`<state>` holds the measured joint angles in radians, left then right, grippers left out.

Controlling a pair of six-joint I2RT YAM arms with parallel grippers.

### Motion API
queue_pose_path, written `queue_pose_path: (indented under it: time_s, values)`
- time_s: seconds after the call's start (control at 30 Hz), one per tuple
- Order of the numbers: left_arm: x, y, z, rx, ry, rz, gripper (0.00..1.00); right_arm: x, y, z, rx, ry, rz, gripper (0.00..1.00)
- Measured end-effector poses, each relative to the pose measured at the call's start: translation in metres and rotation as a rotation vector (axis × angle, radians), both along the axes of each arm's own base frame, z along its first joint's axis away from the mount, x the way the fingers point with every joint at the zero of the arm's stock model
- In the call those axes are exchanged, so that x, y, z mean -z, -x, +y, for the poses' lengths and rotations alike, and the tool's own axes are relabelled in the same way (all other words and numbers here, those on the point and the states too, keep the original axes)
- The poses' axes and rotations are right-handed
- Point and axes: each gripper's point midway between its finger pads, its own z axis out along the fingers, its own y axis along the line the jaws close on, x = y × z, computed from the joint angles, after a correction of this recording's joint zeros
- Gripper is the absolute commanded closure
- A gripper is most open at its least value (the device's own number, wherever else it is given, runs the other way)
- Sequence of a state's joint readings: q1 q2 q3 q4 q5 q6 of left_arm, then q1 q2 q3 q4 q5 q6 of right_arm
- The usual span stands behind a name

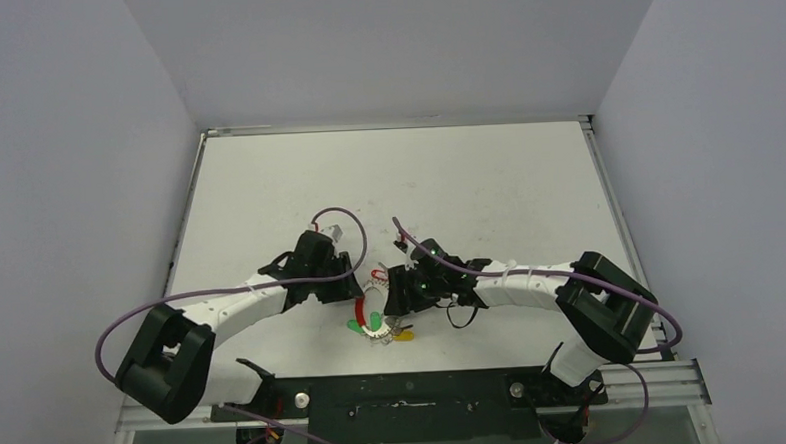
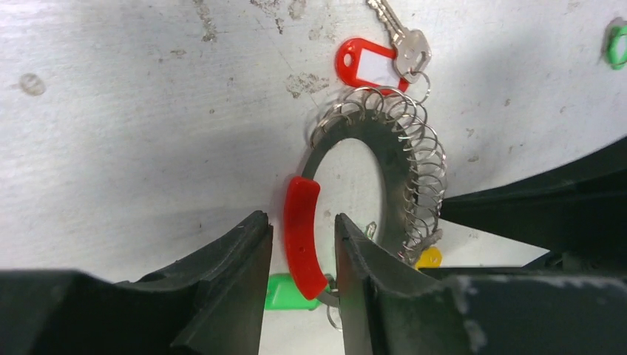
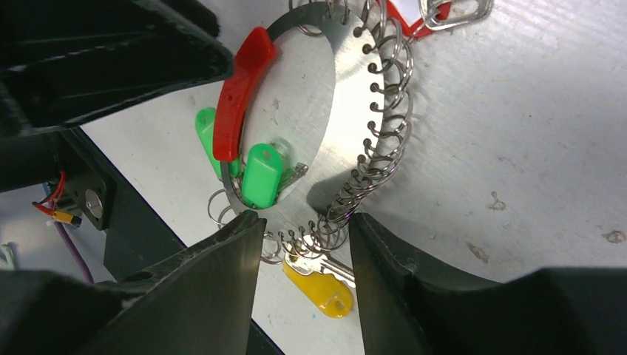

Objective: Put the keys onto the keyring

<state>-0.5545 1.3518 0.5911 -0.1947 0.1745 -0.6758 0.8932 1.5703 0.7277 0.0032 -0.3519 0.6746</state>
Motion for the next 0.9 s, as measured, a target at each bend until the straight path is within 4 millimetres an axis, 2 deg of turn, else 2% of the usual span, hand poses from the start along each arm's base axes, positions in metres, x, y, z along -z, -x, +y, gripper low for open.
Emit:
queue_pose_path:
  time_s: [0.1, 0.23, 0.33, 0.43, 0.53, 0.63, 0.77, 0.9]
  values:
    - [-0.013, 0.003, 0.005, -0.001, 0.010, -0.048, 0.56, 0.001, 0.000, -0.003, 0.002, 0.013, 0.001, 0.57]
    - [-0.023, 0.014, 0.011, -0.022, 0.050, -0.086, 0.54, 0.008, 0.006, -0.008, 0.004, 0.024, 0.020, 0.66]
    - [-0.013, 0.030, 0.016, -0.046, 0.070, -0.054, 0.54, 0.017, 0.015, -0.012, 0.009, 0.029, 0.052, 0.72]
    - [0.004, 0.048, 0.022, -0.071, 0.079, 0.009, 0.56, 0.017, 0.019, -0.009, 0.006, 0.018, 0.055, 0.78]
    - [0.005, 0.053, 0.017, -0.086, 0.130, 0.021, 0.58, 0.017, 0.018, -0.008, 0.005, 0.018, 0.056, 0.82]
    - [0.005, 0.055, 0.015, -0.097, 0.149, 0.033, 0.58, 0.017, 0.012, -0.002, -0.004, 0.030, 0.048, 0.81]
    - [0.005, 0.055, 0.013, -0.100, 0.155, 0.035, 0.58, 0.000, -0.005, 0.014, -0.019, 0.008, -0.005, 0.67]
    - [0.005, 0.056, 0.013, -0.108, 0.163, 0.041, 0.58, -0.017, -0.019, 0.025, -0.026, -0.022, -0.058, 0.60]
